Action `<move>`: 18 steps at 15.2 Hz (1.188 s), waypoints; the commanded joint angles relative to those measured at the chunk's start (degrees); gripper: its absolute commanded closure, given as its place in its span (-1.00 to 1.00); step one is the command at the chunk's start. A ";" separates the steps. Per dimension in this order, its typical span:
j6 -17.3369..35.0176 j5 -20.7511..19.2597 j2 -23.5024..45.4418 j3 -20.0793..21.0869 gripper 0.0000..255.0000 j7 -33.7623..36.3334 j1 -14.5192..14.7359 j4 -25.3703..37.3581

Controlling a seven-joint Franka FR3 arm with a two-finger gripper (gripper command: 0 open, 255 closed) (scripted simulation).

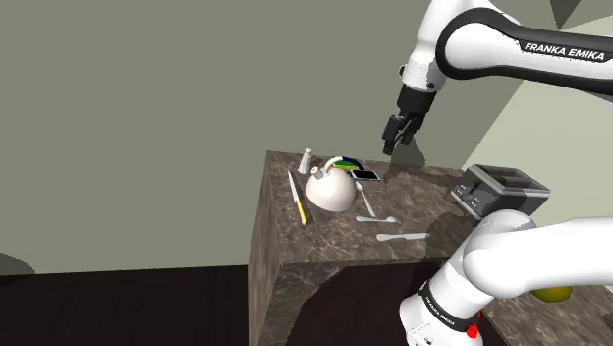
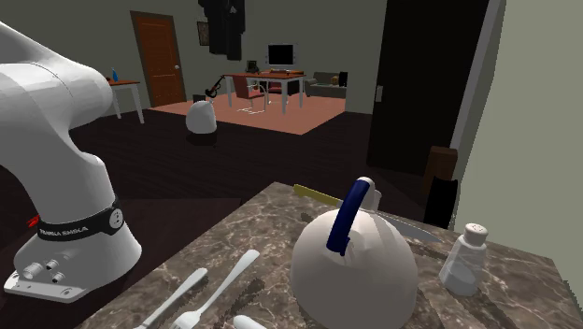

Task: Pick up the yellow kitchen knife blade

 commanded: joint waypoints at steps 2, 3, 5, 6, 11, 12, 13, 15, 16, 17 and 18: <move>1.92 0.55 1.16 0.46 -1.00 1.46 -0.11 -0.78; 3.86 1.08 2.41 0.93 -1.00 2.90 -0.22 -1.48; 7.78 2.06 5.18 1.83 -1.00 5.73 -0.41 -2.62; 9.76 2.52 6.70 2.28 -1.00 7.12 -0.52 -3.06; 19.58 4.40 15.50 4.42 -1.00 13.86 -1.11 -3.89; 21.51 4.67 17.47 4.82 -1.00 15.18 -1.24 -3.79; 23.40 4.91 19.50 5.20 -1.00 16.49 -1.38 -3.59; 27.08 5.27 23.70 5.92 -1.00 19.09 -1.67 -2.93; 28.86 5.38 25.87 6.24 -1.00 20.38 -1.80 -2.47; 30.59 5.45 28.07 6.56 -1.00 21.67 -1.95 -1.92; 32.27 5.48 30.30 6.83 -1.00 22.97 -2.09 -1.29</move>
